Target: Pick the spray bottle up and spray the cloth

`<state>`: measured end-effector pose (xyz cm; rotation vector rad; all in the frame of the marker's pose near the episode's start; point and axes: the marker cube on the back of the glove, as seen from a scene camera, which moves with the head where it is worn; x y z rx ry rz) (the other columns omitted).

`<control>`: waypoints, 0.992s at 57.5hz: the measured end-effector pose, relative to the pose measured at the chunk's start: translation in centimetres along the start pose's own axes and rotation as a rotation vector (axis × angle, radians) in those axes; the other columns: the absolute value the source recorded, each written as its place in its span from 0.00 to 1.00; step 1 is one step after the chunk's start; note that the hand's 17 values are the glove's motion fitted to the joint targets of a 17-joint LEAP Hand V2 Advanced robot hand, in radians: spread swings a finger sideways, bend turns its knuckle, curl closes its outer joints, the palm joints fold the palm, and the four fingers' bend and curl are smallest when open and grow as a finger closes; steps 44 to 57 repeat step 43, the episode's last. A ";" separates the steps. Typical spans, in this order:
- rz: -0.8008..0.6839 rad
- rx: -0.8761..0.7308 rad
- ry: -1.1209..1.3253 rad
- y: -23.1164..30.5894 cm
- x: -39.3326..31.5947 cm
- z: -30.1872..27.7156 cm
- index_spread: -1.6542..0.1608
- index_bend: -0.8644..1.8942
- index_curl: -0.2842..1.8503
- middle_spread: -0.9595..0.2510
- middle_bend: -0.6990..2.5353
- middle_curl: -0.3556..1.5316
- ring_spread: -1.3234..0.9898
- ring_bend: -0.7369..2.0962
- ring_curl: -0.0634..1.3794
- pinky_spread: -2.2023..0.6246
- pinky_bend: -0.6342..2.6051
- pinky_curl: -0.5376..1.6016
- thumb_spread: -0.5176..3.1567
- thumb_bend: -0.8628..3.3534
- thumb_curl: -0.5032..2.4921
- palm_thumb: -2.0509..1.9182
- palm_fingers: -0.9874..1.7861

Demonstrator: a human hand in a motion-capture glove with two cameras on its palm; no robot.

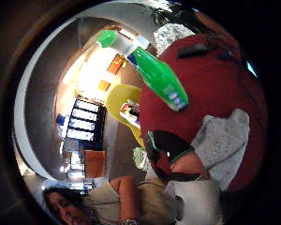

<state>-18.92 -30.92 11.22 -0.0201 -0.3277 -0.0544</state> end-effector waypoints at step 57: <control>0.039 -0.046 0.086 7.5 4.1 0.3 0.67 0.38 0.28 0.80 0.27 0.36 0.54 0.33 0.24 0.84 0.26 0.40 0.41 0.20 0.30 0.67 0.44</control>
